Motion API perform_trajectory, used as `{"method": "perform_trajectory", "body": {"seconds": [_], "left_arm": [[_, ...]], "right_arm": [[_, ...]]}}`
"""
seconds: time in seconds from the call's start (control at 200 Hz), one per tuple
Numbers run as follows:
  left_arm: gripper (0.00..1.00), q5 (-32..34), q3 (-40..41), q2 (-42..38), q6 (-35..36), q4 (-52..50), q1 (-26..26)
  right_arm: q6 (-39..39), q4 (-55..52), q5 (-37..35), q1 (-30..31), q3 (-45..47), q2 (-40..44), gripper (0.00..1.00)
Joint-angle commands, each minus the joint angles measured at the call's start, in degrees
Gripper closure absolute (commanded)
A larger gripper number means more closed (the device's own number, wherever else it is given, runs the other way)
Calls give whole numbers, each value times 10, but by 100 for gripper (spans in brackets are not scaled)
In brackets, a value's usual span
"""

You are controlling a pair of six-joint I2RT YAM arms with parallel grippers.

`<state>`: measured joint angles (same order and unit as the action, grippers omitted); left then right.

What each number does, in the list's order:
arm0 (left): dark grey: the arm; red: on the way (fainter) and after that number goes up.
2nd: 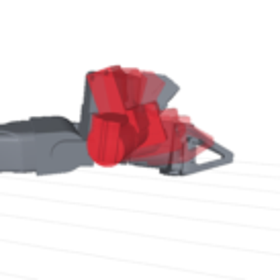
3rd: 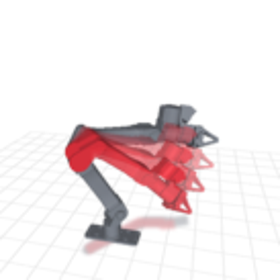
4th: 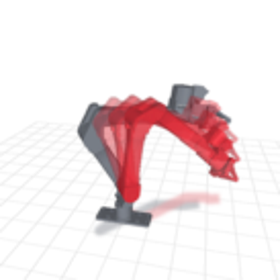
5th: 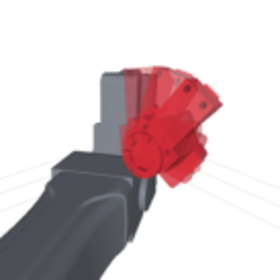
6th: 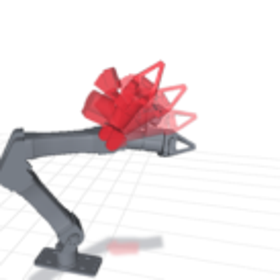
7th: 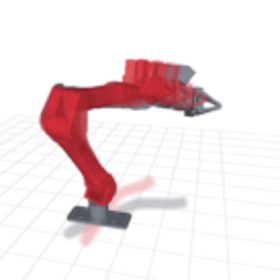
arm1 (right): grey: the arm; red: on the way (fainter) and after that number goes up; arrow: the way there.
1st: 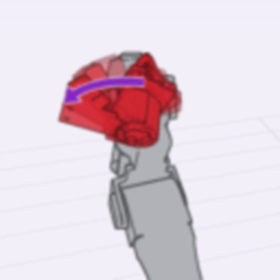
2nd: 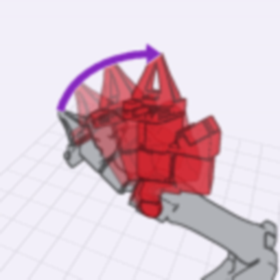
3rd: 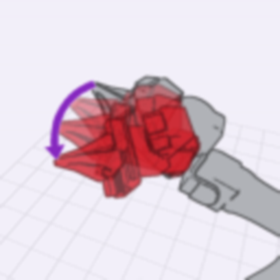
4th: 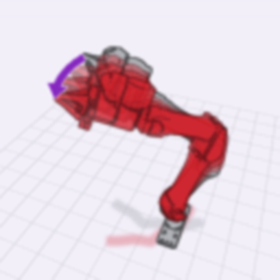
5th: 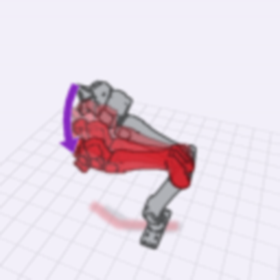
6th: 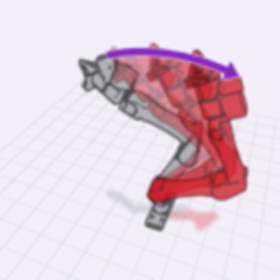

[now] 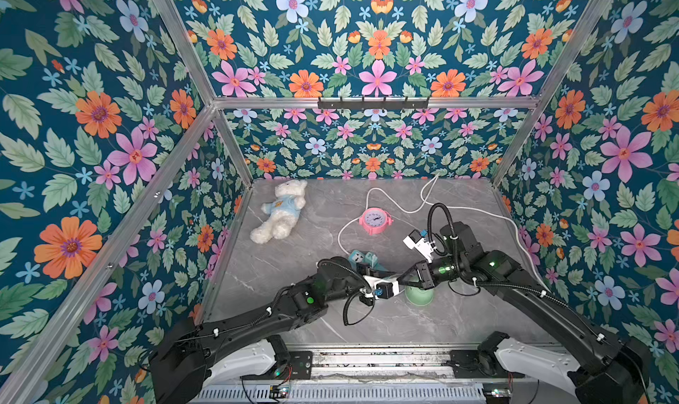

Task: Charge the cordless meat grinders
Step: Adjust the charging cable at the center of the board.

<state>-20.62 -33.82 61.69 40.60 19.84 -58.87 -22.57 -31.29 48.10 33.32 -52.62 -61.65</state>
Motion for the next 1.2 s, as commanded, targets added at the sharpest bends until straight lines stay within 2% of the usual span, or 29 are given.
{"method": "perform_trajectory", "body": {"seconds": [0.0, 0.315, 0.49, 0.525, 0.545, 0.62, 0.65, 0.72, 0.865, 0.955, 1.055, 1.195], "left_arm": [[80, -13, 0, -4, -2, 15, 1], [90, -18, -2, -7, -1, 14, 0], [100, -8, -4, -6, 0, 7, 1], [100, -3, -4, -5, -3, 6, 0], [100, 0, -4, -4, -3, 6, 1], [100, 15, -7, 3, -14, 0, 0], [100, 21, -8, 6, -19, -5, 0], [100, 32, -12, 16, -38, -18, 0], [100, 46, -53, 69, -89, -99, 1], [100, 47, -93, 121, -126, -163, -1], [100, 46, -132, 169, -158, -216, -2], [100, 40, -163, 201, -184, -245, -7]], "right_arm": [[-12, 11, 7, 1, 2, 0, 100], [-17, 14, 6, 1, 3, -3, 100], [-20, 17, 0, 1, 5, -1, 100], [-20, 14, -9, 1, 4, 3, 76], [-20, 13, -13, 1, 5, 7, 66], [-22, 9, -38, -2, 8, 27, 44], [-22, 4, -50, -5, 9, 37, 39], [-23, -21, -96, -18, 12, 63, 37], [-58, -129, -299, -59, 28, 102, 35], [-84, -180, -385, -67, 42, 104, 35], [-112, -198, -410, -67, 53, 100, 34], [-127, -184, -392, -67, 63, 91, 33]]}}
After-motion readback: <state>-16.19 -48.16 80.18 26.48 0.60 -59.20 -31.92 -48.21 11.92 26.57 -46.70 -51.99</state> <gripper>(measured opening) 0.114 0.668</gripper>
